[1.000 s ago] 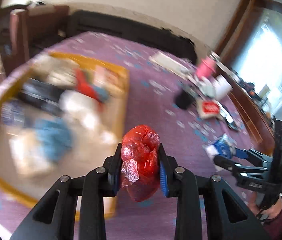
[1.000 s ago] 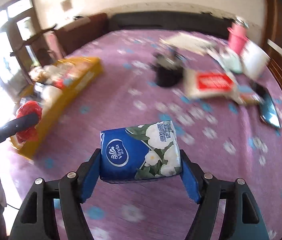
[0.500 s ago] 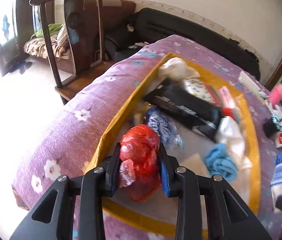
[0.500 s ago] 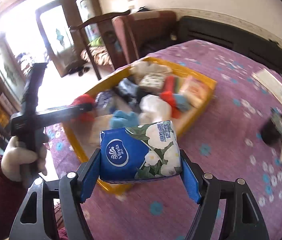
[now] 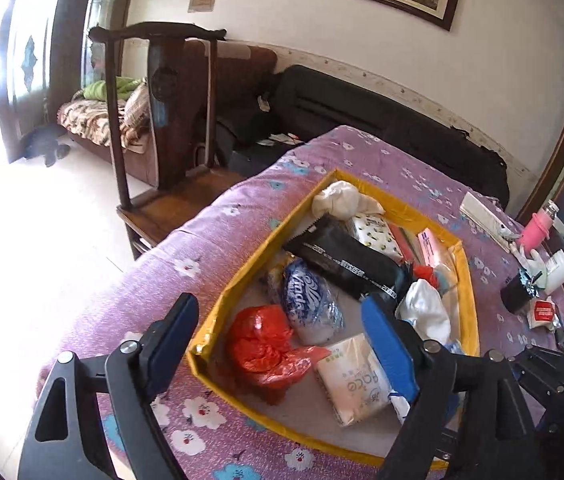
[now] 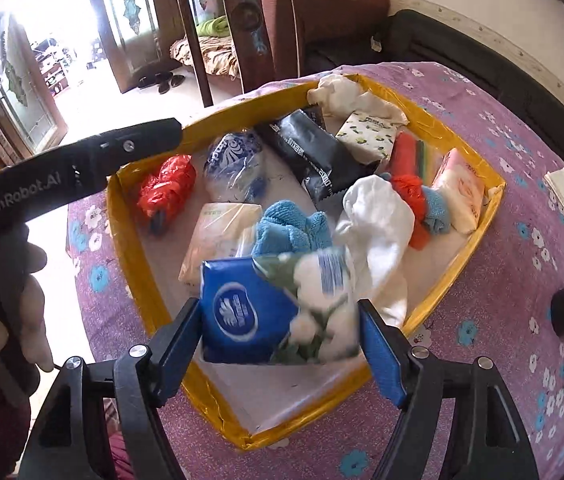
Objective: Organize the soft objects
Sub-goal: 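Open both tools to drop the red bag and Vinda pack into the tray, then withdraw both tools from the tray back over the table items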
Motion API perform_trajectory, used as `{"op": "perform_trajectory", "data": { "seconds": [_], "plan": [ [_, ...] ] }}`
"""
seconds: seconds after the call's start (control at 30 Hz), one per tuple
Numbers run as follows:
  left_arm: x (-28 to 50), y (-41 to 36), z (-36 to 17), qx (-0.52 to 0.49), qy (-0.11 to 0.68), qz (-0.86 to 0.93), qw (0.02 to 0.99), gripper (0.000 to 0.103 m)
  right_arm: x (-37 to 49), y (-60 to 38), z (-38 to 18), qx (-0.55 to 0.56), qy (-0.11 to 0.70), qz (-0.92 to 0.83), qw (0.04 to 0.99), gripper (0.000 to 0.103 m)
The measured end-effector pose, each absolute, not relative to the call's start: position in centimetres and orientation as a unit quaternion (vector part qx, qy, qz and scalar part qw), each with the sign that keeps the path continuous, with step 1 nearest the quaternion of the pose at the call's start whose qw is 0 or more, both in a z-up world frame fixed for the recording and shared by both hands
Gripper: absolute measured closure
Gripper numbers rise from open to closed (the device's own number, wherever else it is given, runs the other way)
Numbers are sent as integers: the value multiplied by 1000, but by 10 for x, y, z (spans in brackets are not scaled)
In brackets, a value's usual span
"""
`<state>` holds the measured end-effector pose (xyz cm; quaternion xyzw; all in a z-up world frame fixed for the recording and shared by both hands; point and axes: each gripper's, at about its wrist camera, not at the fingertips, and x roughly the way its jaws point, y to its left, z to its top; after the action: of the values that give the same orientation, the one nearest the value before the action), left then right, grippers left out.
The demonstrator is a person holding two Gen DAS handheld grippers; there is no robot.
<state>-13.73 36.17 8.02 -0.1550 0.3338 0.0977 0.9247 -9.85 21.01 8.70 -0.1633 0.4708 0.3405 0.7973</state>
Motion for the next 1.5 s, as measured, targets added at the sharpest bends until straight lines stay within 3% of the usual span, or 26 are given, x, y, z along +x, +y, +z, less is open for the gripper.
{"op": "perform_trajectory", "data": {
  "seconds": [0.4,0.53,1.5],
  "plan": [
    [-155,321,99,-59,315,163,933,14,-105,144,107,-71,442,318,836,17],
    [-155,309,102,-36,316,184,930,8,-110,126,107,-51,441,307,842,17],
    [-139,157,104,95,350,73,929,7,-117,-25,92,49,431,229,872,16]
  ]
}}
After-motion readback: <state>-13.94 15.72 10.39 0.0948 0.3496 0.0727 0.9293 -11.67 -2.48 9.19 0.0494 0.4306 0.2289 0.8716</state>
